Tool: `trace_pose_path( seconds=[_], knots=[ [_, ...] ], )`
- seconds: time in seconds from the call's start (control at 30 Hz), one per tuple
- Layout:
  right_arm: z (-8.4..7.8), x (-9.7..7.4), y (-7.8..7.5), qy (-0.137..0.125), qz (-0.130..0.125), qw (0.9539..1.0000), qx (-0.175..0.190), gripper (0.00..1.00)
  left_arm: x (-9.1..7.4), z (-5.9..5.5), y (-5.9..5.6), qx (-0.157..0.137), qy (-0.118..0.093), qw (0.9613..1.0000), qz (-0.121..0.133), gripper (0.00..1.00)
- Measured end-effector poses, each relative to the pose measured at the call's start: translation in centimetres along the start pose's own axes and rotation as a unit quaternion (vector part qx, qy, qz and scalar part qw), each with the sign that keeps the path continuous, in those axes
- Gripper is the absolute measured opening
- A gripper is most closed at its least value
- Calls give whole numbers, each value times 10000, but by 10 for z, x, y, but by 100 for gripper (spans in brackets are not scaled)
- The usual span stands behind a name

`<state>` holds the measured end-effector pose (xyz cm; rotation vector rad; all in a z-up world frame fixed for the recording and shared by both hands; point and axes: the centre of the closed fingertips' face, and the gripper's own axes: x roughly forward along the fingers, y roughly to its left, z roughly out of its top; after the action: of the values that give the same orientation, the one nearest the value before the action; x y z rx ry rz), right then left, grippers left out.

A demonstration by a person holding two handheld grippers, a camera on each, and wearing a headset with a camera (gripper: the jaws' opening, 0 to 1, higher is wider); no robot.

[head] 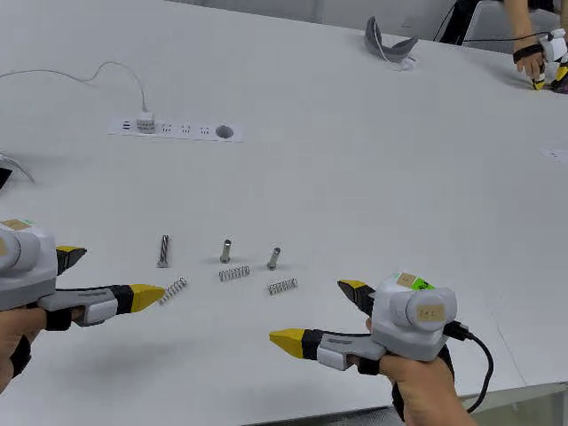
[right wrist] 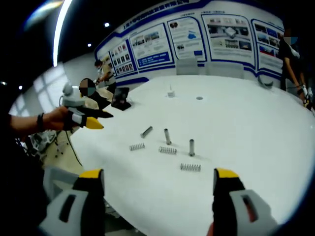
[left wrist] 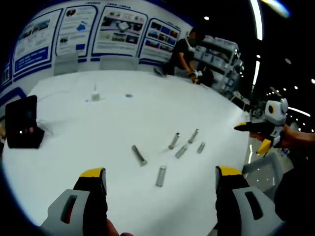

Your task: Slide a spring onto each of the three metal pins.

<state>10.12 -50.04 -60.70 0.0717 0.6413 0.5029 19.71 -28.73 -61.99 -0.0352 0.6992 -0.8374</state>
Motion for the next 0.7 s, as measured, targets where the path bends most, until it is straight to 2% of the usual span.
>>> trace_pose_path(
  seconds=[0.27, 0.57, 0.7],
  knots=[
    [-2, 0, 2, 55, 13, 10000, 4, 94, 13, -1, 2, -32, 39, 10000, -52, 93],
    [-5, -7, -4, 118, -71, 9999, 23, 96, 26, -4, 9, -60, 115, 9999, -51, 93],
    [-9, -10, -7, 164, -106, 9998, 40, 96, 32, -4, 13, -160, 105, 9998, -43, 93]
  ],
)
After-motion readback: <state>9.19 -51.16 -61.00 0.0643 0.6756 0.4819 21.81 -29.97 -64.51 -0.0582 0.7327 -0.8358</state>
